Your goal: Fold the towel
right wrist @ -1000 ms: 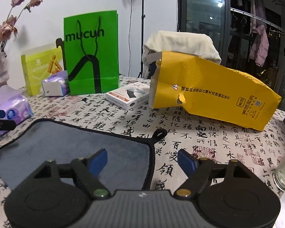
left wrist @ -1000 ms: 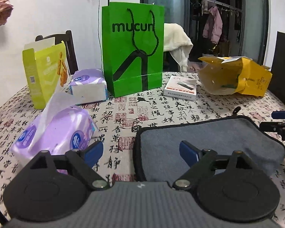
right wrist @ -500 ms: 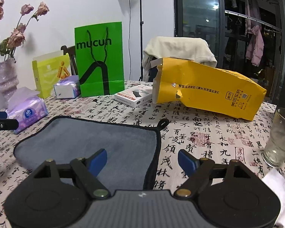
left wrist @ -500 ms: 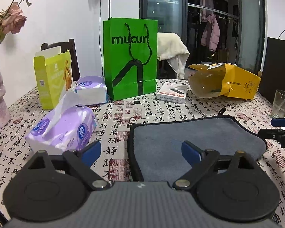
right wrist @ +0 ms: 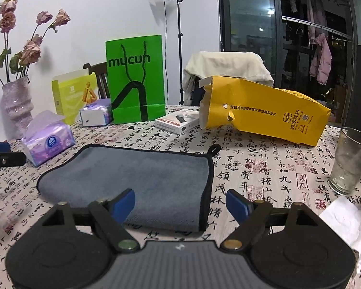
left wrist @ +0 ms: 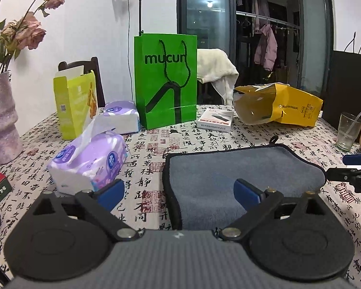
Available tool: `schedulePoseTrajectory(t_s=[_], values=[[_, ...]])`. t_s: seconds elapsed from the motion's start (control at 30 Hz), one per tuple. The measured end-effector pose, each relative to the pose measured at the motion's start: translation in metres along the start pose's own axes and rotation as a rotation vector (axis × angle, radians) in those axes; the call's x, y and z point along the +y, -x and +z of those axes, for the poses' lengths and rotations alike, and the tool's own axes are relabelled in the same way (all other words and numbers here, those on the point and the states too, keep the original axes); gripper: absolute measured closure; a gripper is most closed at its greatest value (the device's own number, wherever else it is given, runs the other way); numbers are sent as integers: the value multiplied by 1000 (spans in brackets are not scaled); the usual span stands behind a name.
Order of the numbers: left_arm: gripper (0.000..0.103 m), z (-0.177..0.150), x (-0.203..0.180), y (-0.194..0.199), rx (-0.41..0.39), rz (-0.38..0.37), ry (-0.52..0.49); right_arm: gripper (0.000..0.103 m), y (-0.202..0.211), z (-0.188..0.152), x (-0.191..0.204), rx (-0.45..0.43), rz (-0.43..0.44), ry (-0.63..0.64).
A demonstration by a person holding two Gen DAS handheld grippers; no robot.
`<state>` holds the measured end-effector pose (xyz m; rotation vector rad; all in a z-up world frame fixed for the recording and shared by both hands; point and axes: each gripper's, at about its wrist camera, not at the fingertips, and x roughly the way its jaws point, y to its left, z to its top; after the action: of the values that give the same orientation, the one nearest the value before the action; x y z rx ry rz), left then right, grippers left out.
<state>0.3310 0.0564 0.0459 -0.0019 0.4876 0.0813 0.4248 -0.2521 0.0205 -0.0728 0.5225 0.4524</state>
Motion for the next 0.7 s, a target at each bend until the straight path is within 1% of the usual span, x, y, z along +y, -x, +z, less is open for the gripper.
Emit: schedulePoseTrajectory(t_s=[0.07, 0.17, 0.47, 0.7], values=[[1, -3, 0, 6, -7, 3, 1, 20, 5, -3, 2, -6, -3, 2], [0, -8, -1, 15, -19, 6, -3, 14, 14, -6, 6, -20, -9, 8], [0, -25, -2, 40, -33, -4, 1, 10, 45, -19, 23, -60, -18, 24], [0, -37, 1, 57, -45, 3, 5, 8, 66, -29, 35, -92, -28, 38]])
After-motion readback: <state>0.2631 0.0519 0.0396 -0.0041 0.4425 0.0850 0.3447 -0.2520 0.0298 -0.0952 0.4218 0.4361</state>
